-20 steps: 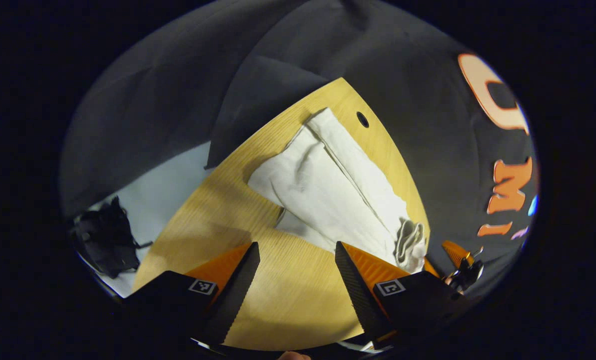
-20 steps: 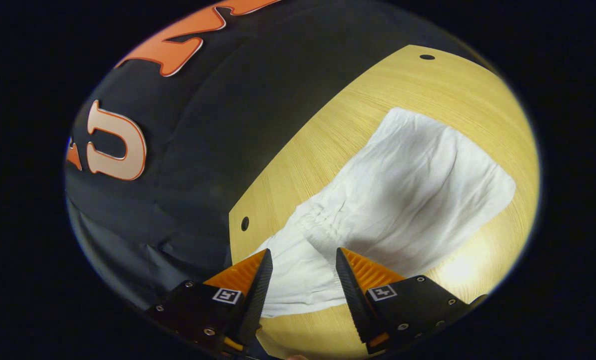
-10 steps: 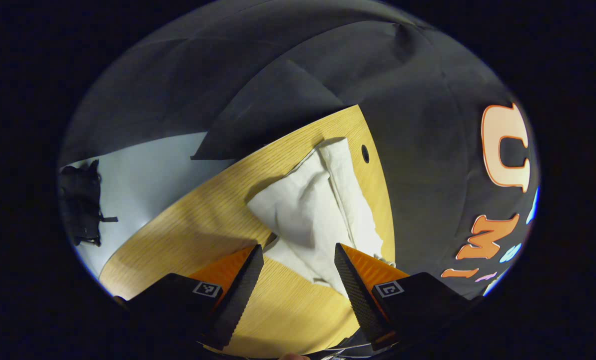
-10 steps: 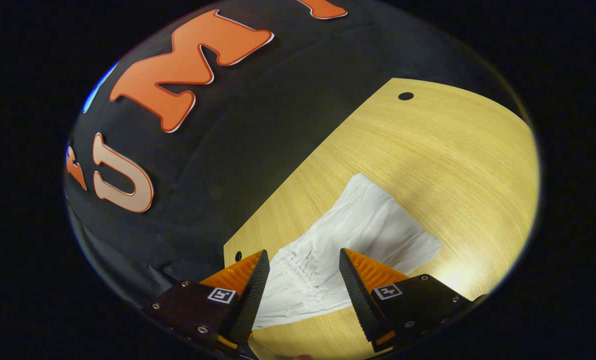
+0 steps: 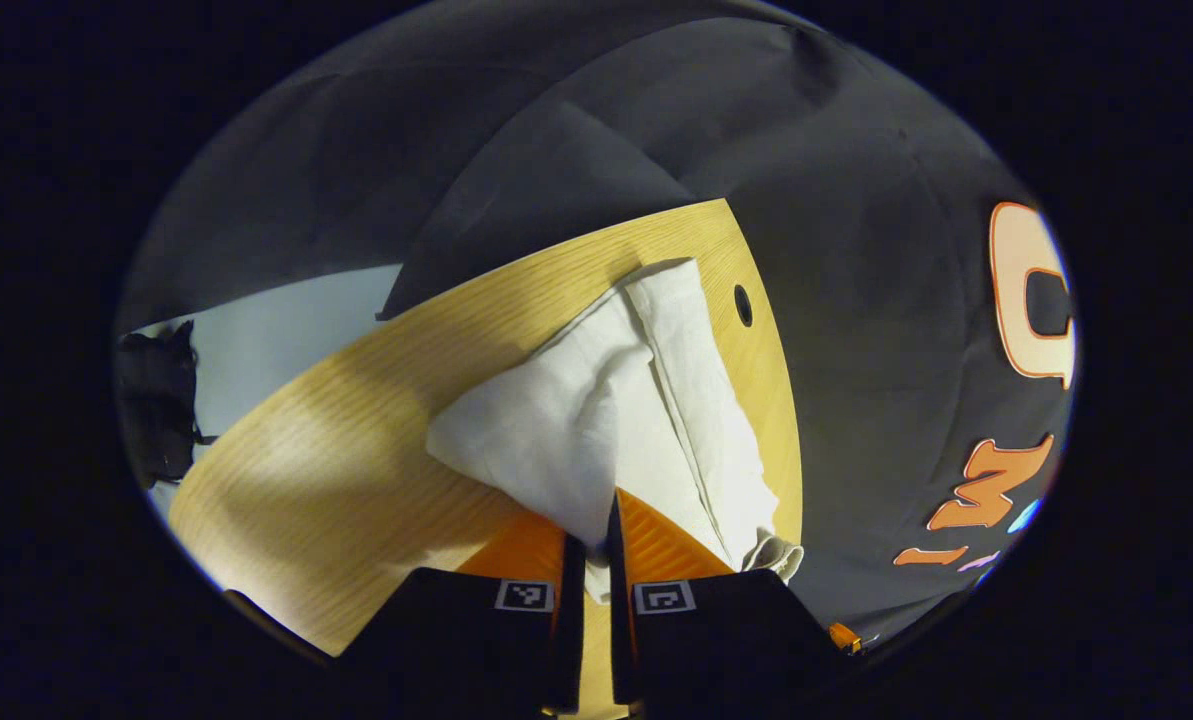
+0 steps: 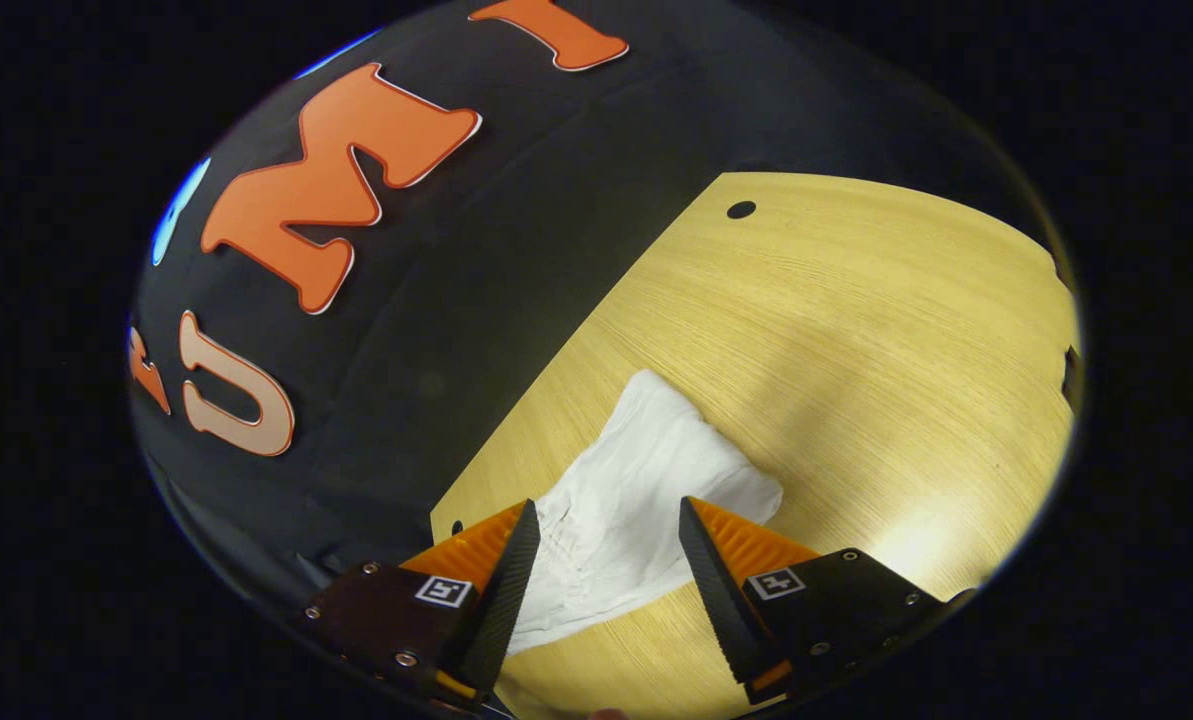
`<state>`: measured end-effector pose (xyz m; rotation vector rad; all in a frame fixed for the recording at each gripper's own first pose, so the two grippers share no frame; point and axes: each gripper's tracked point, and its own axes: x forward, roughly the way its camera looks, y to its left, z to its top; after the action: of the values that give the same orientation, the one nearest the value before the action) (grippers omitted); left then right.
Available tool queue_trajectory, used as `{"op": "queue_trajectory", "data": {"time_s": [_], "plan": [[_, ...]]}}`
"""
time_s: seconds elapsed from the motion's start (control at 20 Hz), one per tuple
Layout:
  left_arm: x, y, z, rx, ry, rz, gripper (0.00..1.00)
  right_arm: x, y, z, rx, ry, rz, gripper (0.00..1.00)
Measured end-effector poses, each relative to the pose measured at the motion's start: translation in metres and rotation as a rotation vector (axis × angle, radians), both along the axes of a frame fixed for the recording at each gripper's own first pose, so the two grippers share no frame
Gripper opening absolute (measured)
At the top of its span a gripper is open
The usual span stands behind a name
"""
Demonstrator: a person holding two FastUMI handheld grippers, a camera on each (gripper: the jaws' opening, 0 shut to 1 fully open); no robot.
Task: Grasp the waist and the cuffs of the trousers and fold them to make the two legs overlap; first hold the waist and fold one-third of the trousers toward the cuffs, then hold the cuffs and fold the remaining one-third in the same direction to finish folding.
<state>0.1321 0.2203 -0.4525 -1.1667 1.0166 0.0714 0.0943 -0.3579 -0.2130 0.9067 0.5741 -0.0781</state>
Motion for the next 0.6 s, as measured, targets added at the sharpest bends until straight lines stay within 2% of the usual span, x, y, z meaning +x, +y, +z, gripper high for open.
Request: {"op": "queue_trajectory", "data": {"time_s": [0.15, 0.3, 0.6], "plan": [[0.005, -0.002, 0.029, 0.067, -0.065, -0.012, 0.12, 0.003, -0.012, 0.004, 0.016, -0.012, 0.006, 0.85], [0.017, -0.012, 0.084, 0.112, -0.158, -0.023, 0.12, 0.003, -0.024, 0.006, 0.0, -0.028, 0.036, 0.84], [0.04, -0.056, 0.193, 0.202, -0.314, -0.063, 0.11, -0.001, -0.065, 0.016, -0.011, -0.069, 0.041, 0.84]]}}
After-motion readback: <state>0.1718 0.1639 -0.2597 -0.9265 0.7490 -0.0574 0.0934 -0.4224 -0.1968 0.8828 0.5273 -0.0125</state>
